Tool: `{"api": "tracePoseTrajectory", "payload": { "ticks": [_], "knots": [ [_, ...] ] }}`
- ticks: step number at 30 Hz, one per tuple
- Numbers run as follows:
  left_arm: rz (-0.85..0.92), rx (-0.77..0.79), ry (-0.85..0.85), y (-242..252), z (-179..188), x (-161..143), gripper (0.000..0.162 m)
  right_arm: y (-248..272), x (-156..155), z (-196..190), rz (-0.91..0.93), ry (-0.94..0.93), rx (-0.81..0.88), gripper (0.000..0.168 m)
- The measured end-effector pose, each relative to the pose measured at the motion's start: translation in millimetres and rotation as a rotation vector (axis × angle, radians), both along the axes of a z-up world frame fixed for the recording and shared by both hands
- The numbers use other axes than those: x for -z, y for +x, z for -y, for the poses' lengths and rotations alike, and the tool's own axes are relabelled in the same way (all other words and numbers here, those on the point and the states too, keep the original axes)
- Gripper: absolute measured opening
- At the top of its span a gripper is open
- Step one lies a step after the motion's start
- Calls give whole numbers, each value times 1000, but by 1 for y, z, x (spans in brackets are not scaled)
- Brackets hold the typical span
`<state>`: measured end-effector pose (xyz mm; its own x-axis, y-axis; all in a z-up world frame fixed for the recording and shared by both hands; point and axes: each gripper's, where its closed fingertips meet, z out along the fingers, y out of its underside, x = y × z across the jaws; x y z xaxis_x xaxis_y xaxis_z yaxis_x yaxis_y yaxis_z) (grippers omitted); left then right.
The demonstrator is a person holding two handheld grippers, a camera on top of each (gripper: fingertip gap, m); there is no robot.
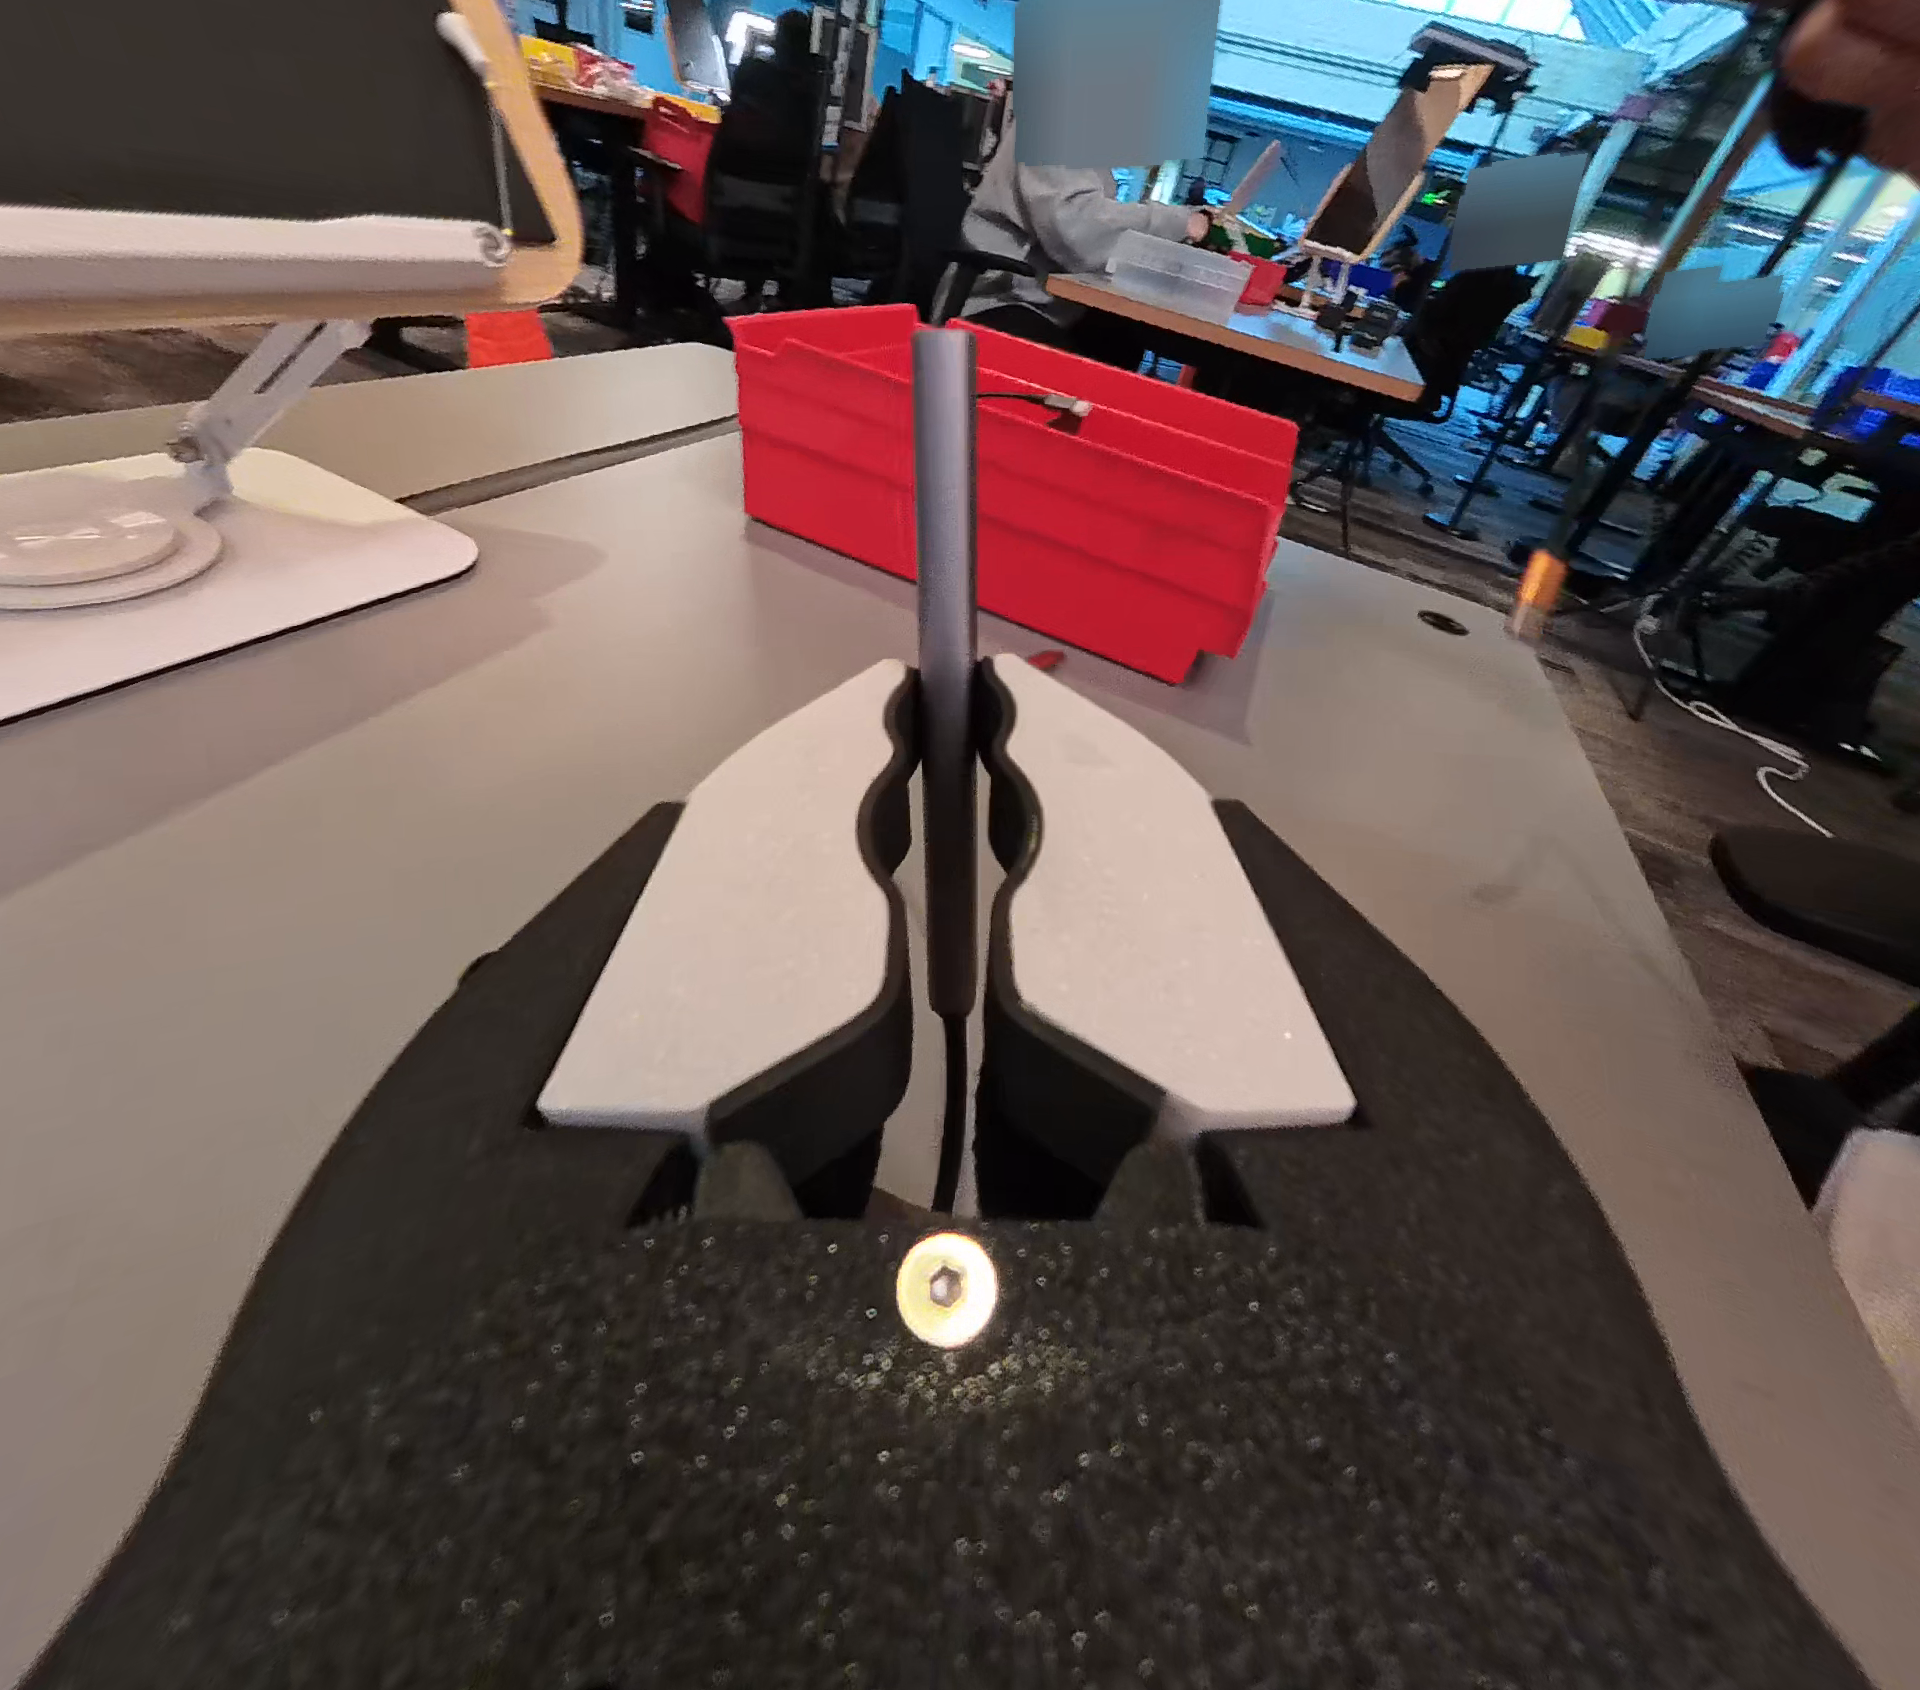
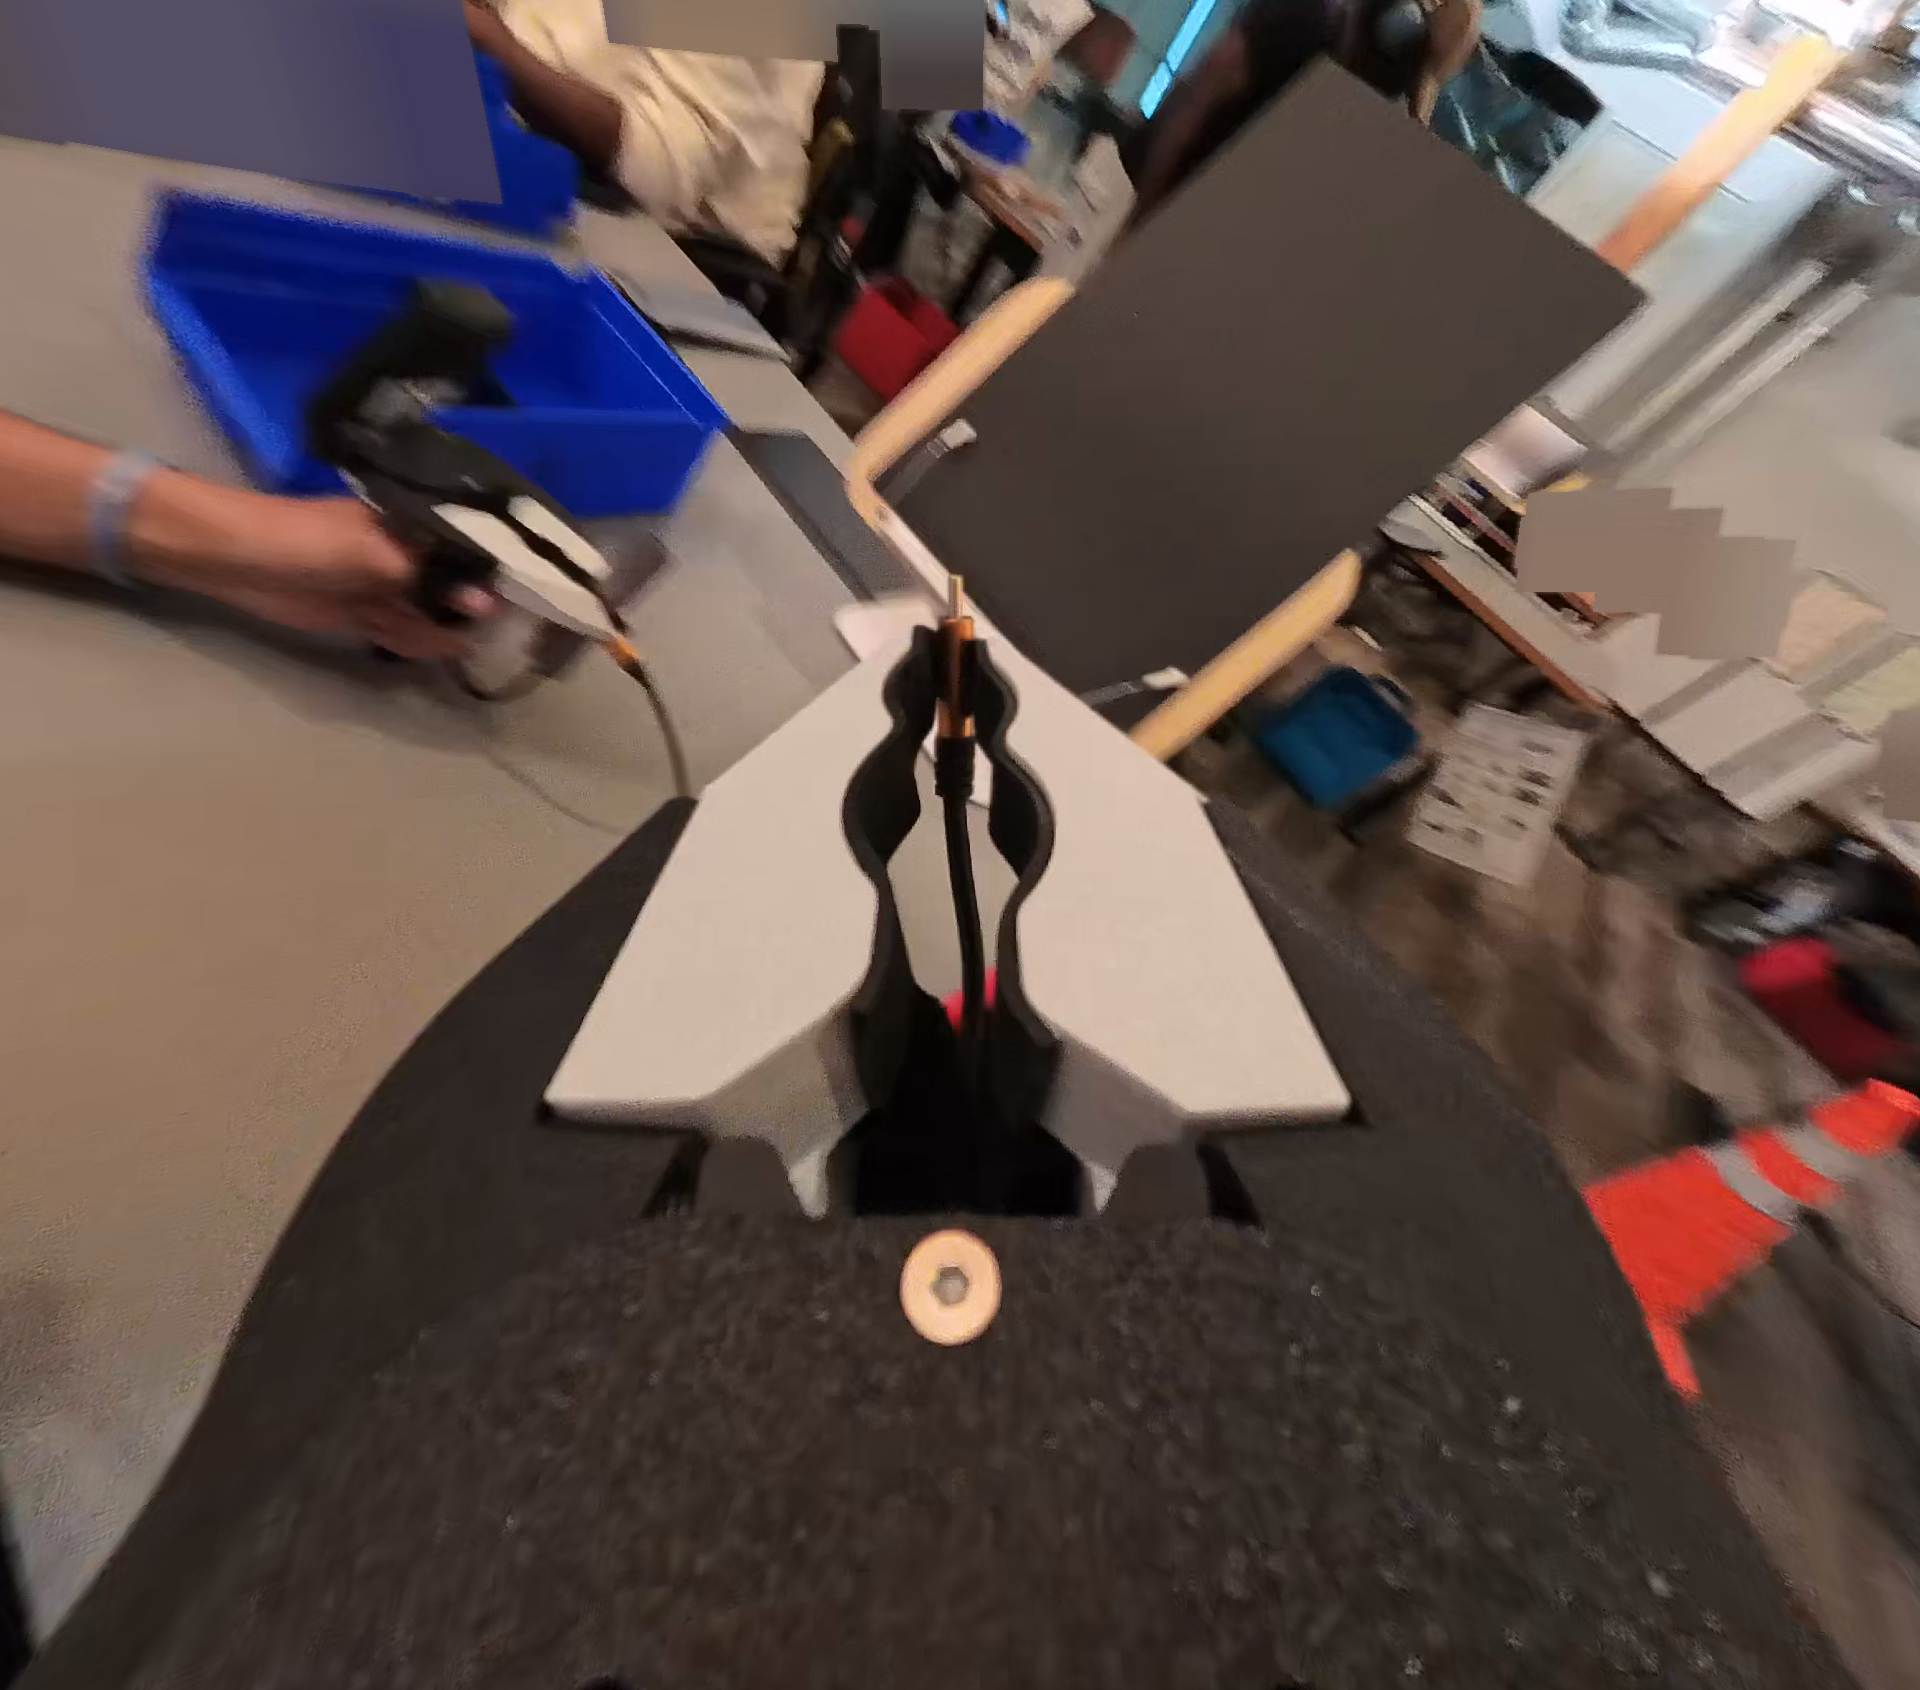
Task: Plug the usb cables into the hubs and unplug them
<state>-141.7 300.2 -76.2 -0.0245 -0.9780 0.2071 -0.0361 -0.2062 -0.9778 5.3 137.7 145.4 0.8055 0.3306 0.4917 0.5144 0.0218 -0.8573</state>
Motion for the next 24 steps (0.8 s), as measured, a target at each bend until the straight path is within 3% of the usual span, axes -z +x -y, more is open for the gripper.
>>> {"api": "tracePoseTrajectory", "payload": {
  "ticks": [4,10,12,14,18,24],
  "knots": [
    [-18,24,24,2,8,2,9,50,3,-24,170,-9,141,4],
    [-35,56,9,4,12,7,9,101,41,-62,77,51,227,5],
    [-36,64,11,4,14,6,9,111,75,-70,-65,31,206,4],
    [-40,78,15,4,17,6,9,125,136,-72,-156,-147,234,4],
    [-56,97,37,5,22,8,9,148,234,-63,-145,-481,338,5],
    [-71,122,40,9,29,12,9,139,287,-73,-7,-753,295,7]
  ]
}}
